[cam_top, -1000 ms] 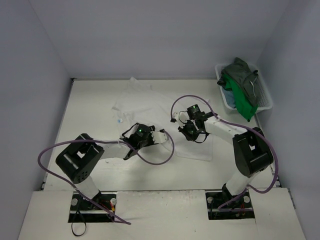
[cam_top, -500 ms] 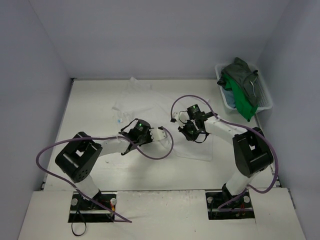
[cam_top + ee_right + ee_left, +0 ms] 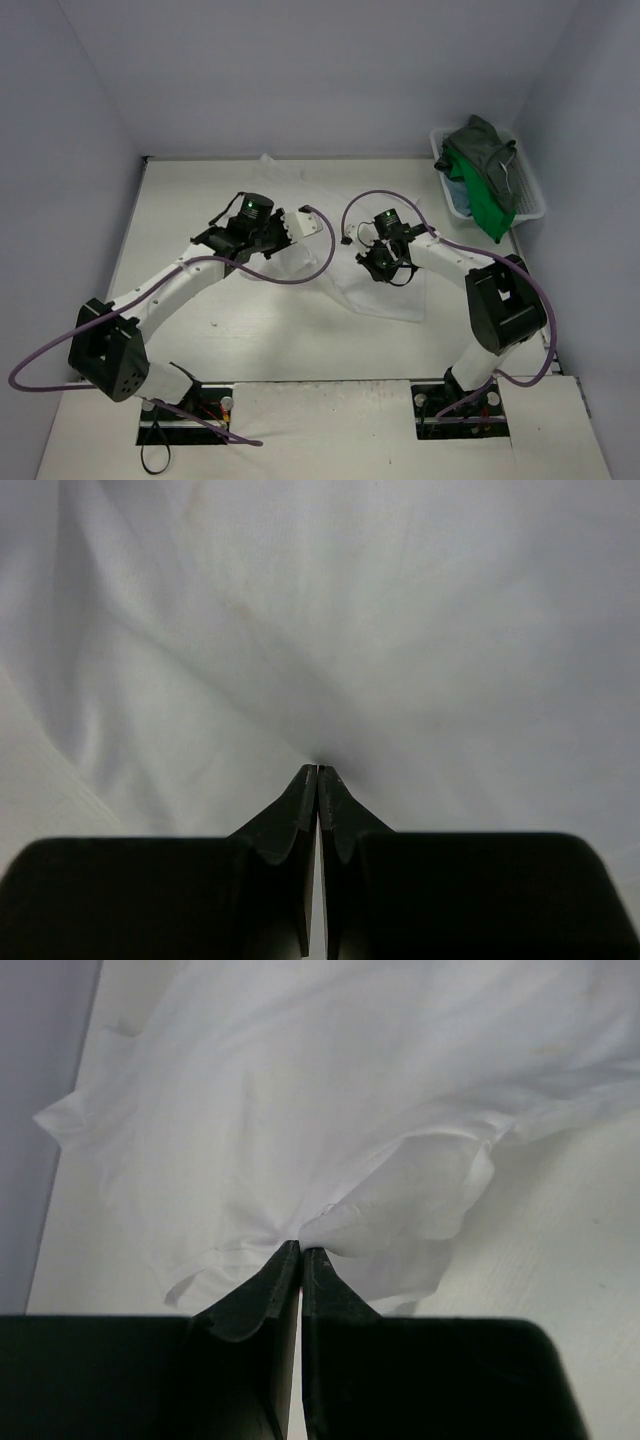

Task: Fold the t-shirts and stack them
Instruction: Flatten the tshirt out

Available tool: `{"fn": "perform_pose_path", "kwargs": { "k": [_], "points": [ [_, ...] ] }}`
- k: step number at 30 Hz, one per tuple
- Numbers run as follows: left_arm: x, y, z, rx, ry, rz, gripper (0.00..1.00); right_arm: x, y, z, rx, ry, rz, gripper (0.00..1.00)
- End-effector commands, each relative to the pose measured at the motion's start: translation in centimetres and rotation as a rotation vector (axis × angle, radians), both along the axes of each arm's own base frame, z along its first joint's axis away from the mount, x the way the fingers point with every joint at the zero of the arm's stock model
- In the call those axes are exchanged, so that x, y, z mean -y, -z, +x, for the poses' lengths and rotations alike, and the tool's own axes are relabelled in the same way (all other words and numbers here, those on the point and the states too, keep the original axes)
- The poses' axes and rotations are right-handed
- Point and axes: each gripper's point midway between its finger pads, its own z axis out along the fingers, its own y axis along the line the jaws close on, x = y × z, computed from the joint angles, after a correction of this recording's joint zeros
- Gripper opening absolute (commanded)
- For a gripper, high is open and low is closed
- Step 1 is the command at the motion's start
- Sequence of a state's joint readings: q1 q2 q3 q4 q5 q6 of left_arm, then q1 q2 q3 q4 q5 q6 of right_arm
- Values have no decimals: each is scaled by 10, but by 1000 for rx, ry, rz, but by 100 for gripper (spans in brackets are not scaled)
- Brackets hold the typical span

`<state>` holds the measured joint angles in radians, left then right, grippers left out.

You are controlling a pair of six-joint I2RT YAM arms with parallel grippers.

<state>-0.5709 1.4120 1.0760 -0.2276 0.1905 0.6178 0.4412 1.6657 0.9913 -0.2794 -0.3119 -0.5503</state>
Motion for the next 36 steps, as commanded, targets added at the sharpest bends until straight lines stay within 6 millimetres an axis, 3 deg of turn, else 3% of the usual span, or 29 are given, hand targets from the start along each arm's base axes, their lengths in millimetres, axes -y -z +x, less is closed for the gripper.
{"fn": "perform_pose_path", "kwargs": {
  "k": [1, 3, 9, 16, 29, 32, 36],
  "points": [
    [-2, -14, -40, -176, 80, -30, 0, -8, -17, 6, 50, -10, 32, 0],
    [-3, -18, -51, -225, 95, -26, 0, -7, -18, 6, 52, -8, 28, 0],
    [-28, 10, -116, -519, 154, 96, 0, -4, -23, 8, 68, -3, 18, 0],
    [-56, 37, -172, -730, 196, 202, 2, -5, -29, 14, 72, 4, 10, 0],
    [-105, 106, -223, -971, 202, 560, 12, 0, -39, 17, 80, 40, -20, 0],
    [-104, 115, -226, -1017, 207, 591, 13, 3, -39, 18, 85, 48, -30, 0],
    [-88, 103, -219, -966, 240, 511, 14, 3, -43, 18, 89, 62, -29, 0]
  ]
}}
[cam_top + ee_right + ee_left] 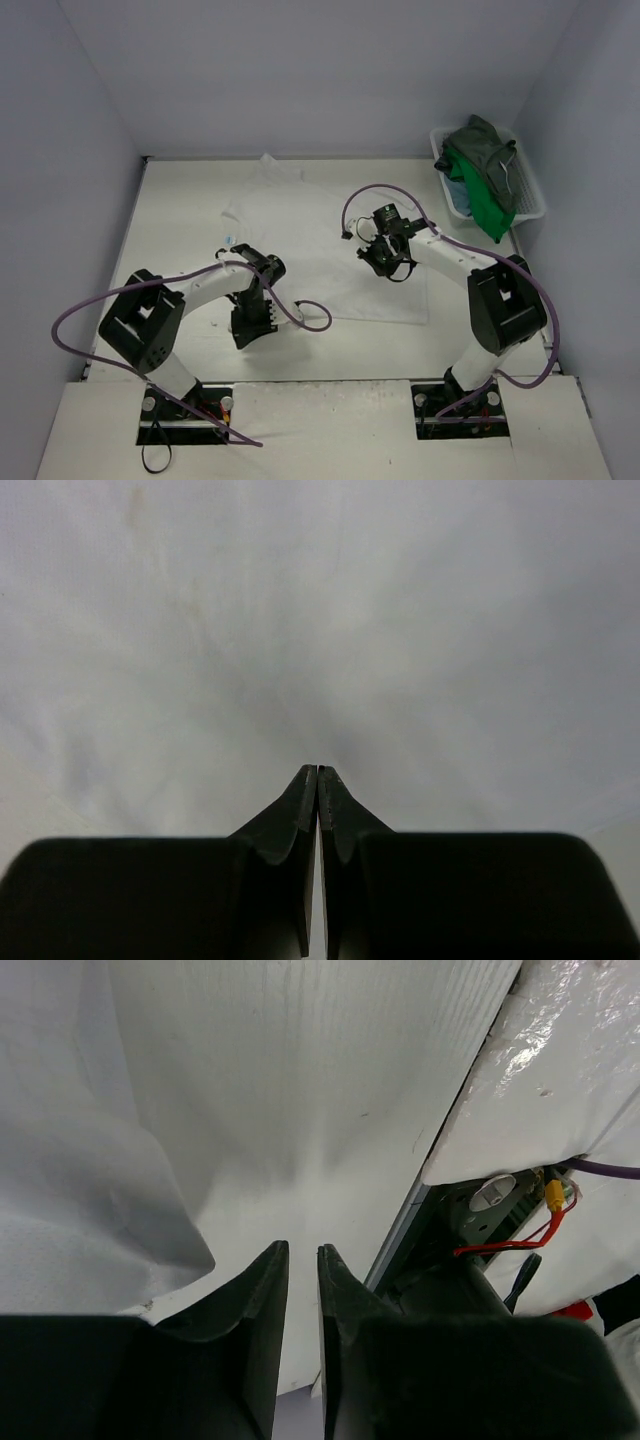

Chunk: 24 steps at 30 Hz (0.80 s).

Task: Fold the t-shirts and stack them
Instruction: Flatten the tshirt out

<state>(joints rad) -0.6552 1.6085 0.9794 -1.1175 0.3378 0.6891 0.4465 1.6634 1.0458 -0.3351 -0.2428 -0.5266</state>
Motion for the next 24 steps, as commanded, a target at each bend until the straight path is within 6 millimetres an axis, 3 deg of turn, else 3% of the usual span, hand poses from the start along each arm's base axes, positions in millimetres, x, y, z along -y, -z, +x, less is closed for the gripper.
{"fn": "perform_pose_path", "kwargs": {
  "k": [1, 7, 9, 14, 18, 24],
  "points": [
    [15, -26, 8, 60, 20, -102, 15, -3, -32, 9, 73, 21, 22, 0],
    [23, -55, 25, 195, -1, -165, 23, -5, -55, 16, 118, 63, 44, 1],
    [24, -64, 29, 242, -5, -187, 25, -7, -73, 21, 157, 75, 68, 2],
    [43, -107, 43, 374, -74, -339, 33, -6, -112, 25, 250, 132, 122, 20],
    [43, -132, 50, 440, -125, -395, 40, 0, -116, 17, 267, 146, 127, 29],
    [34, -124, 42, 401, -182, -402, 42, 5, -98, 6, 238, 159, 114, 31]
  ]
}}
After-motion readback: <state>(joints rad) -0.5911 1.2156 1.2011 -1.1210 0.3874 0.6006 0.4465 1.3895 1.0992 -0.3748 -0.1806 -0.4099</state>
